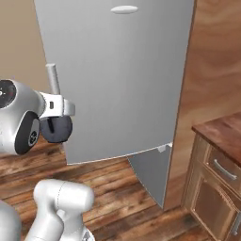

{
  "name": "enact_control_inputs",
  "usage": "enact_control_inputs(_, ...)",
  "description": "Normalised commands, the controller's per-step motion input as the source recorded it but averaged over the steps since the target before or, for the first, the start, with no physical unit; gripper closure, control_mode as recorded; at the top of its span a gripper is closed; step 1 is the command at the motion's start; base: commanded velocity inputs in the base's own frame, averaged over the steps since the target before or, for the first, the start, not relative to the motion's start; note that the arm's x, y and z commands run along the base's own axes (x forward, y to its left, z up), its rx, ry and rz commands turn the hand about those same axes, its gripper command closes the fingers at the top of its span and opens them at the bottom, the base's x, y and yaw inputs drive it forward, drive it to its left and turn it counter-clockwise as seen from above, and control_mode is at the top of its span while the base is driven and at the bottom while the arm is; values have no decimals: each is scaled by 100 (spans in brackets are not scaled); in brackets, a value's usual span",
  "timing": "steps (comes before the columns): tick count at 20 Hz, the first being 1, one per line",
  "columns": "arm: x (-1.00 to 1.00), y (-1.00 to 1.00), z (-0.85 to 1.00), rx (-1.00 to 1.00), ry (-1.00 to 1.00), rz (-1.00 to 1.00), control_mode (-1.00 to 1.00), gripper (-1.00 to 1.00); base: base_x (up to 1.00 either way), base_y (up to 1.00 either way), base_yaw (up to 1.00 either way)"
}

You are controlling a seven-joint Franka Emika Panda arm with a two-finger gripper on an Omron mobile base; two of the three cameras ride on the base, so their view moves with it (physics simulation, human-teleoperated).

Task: Move the apple and pickle from the top shelf to the second highest shelf to make space. Then, place the pitcher from the counter on the cleared top shelf.

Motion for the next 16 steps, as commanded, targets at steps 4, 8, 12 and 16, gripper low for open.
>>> enact_control_inputs(4, 0, 0, 0, 0, 0, 0, 100, 100, 3, 100, 32)
enact_control_inputs(8, 0, 0, 0, 0, 0, 0, 100, 100, 23, 100, 24)
enact_control_inputs(12, 0, 0, 0, 0, 0, 0, 100, 100, 41, 100, 14)
enact_control_inputs(16, 0, 0, 0, 0, 0, 0, 100, 100, 60, 84, -1)
